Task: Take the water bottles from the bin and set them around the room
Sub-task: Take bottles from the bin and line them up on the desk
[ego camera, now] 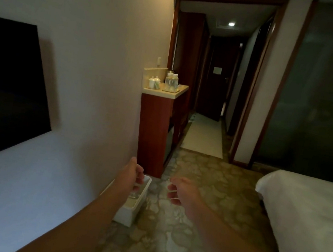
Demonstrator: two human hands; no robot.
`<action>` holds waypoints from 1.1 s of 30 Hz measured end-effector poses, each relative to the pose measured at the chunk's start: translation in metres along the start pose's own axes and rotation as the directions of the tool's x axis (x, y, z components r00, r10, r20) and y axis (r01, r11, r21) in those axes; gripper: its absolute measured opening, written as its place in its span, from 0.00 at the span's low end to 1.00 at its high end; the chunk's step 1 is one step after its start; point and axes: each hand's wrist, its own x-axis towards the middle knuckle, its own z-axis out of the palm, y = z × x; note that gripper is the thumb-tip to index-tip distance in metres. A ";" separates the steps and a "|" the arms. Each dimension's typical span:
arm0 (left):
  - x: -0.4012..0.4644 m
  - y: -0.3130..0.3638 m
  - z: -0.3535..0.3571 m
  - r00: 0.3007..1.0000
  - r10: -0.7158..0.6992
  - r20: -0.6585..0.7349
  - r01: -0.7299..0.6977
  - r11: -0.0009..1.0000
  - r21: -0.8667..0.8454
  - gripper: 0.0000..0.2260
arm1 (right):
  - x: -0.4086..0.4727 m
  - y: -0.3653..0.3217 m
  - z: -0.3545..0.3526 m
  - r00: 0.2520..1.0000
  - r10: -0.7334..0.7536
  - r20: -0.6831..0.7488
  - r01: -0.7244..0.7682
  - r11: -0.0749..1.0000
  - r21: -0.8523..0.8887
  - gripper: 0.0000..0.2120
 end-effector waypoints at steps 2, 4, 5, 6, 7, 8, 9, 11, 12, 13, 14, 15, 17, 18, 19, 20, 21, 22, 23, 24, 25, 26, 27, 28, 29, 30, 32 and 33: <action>0.041 -0.002 0.011 1.000 -0.016 -0.005 0.016 1.000 -0.001 0.23 | 0.039 -0.005 0.007 1.000 0.004 0.015 -0.005 1.000 0.017 0.07; 0.082 -0.006 0.021 0.999 -0.031 -0.011 0.032 0.999 0.017 0.23 | 0.084 -0.007 0.010 0.999 0.008 0.034 -0.009 1.000 0.013 0.07; 0.104 -0.007 0.027 0.999 -0.031 -0.012 0.031 0.999 0.033 0.23 | 0.107 -0.009 0.011 0.999 0.007 0.050 -0.007 1.000 0.010 0.07; 0.127 -0.008 0.033 1.000 -0.026 -0.015 0.027 0.998 0.049 0.22 | 0.133 -0.011 0.011 0.998 0.003 0.064 -0.003 1.000 0.005 0.07; 0.151 -0.008 0.038 0.999 -0.022 -0.023 0.023 0.998 0.060 0.22 | 0.161 -0.014 0.012 0.998 0.003 0.069 -0.003 1.000 -0.001 0.07; 0.177 -0.005 0.044 0.999 -0.019 -0.038 0.021 0.998 0.064 0.22 | 0.191 -0.018 0.013 0.998 0.008 0.066 -0.008 1.000 -0.002 0.07; 0.202 0.000 0.050 0.998 -0.016 -0.058 0.020 0.998 0.061 0.22 | 0.221 -0.023 0.015 0.998 0.018 0.064 -0.018 1.000 0.004 0.06; 0.252 0.011 0.063 0.995 -0.020 -0.102 0.026 0.998 0.059 0.22 | 0.281 -0.034 0.021 0.996 0.039 0.078 -0.040 0.999 0.016 0.06; 0.276 0.016 0.069 0.993 -0.023 -0.119 0.030 0.998 0.058 0.22 | 0.311 -0.040 0.024 0.995 0.045 0.092 -0.046 0.999 0.009 0.06; 0.300 0.020 0.074 0.991 -0.023 -0.133 0.031 0.998 0.057 0.22 | 0.339 -0.047 0.029 0.993 0.046 0.110 -0.045 0.999 -0.008 0.05; 0.322 0.025 0.079 0.989 -0.023 -0.144 0.031 0.998 0.056 0.21 | 0.366 -0.052 0.034 0.991 0.039 0.129 -0.036 0.999 -0.025 0.06; 0.343 0.028 0.082 0.988 -0.022 -0.156 0.030 0.998 0.053 0.21 | 0.392 -0.059 0.039 0.989 0.030 0.146 -0.025 0.999 -0.036 0.06; 0.384 0.031 0.084 0.983 -0.026 -0.184 0.033 0.999 0.036 0.21 | 0.443 -0.072 0.053 0.986 0.019 0.168 -0.012 0.999 -0.039 0.05; 0.403 0.030 0.083 0.980 -0.037 -0.197 0.042 0.999 0.021 0.20 | 0.467 -0.076 0.062 0.984 0.022 0.178 -0.013 0.999 -0.051 0.05; 0.422 0.028 0.081 0.977 -0.047 -0.208 0.050 0.999 0.007 0.20 | 0.488 -0.080 0.071 0.981 0.027 0.192 -0.014 0.997 -0.071 0.05; 0.440 0.025 0.077 0.974 -0.052 -0.220 0.053 0.999 -0.001 0.20 | 0.508 -0.082 0.081 0.976 0.034 0.214 -0.014 0.996 -0.093 0.05; 0.460 0.022 0.072 0.971 -0.052 -0.235 0.054 0.999 -0.001 0.20 | 0.528 -0.083 0.092 0.969 0.039 0.244 -0.012 0.994 -0.111 0.05; 0.481 0.016 0.068 0.966 -0.054 -0.252 0.056 0.998 0.000 0.21 | 0.548 -0.083 0.103 0.960 0.040 0.277 -0.005 0.992 -0.126 0.05; 0.504 0.011 0.063 0.960 -0.061 -0.272 0.061 0.998 -0.009 0.20 | 0.569 -0.083 0.114 0.951 0.038 0.306 0.005 0.990 -0.139 0.06; 0.527 0.005 0.057 0.953 -0.076 -0.293 0.070 0.997 -0.032 0.20 | 0.591 -0.083 0.127 0.944 0.037 0.327 0.013 0.989 -0.150 0.06; 0.550 -0.002 0.050 0.945 -0.094 -0.315 0.081 0.995 -0.054 0.20 | 0.613 -0.081 0.142 0.939 0.039 0.342 0.018 0.987 -0.161 0.06; 0.573 -0.010 0.044 0.937 -0.108 -0.332 0.092 0.994 -0.066 0.20 | 0.635 -0.078 0.157 0.934 0.041 0.356 0.025 0.984 -0.177 0.06; 0.597 -0.019 0.036 0.930 -0.122 -0.346 0.103 0.992 -0.072 0.20 | 0.657 -0.075 0.172 0.927 0.043 0.373 0.034 0.980 -0.198 0.06; 0.622 -0.029 0.029 0.924 -0.134 -0.358 0.113 0.990 -0.079 0.20 | 0.681 -0.071 0.187 0.918 0.045 0.394 0.045 0.975 -0.216 0.06; 0.648 -0.039 0.022 0.917 -0.147 -0.370 0.123 0.988 -0.090 0.20 | 0.706 -0.068 0.203 0.909 0.050 0.414 0.049 0.973 -0.226 0.06; 0.673 -0.046 0.015 0.908 -0.170 -0.383 0.139 0.984 -0.109 0.20 | 0.730 -0.063 0.218 0.903 0.068 0.425 0.038 0.971 -0.236 0.06; 0.716 -0.058 0.003 0.883 -0.221 -0.414 0.173 0.973 -0.152 0.19 | 0.772 -0.053 0.247 0.889 0.115 0.443 0.001 0.968 -0.252 0.06; 0.734 -0.063 -0.001 0.869 -0.242 -0.432 0.185 0.968 -0.169 0.19 | 0.791 -0.049 0.260 0.879 0.136 0.457 -0.016 0.966 -0.257 0.06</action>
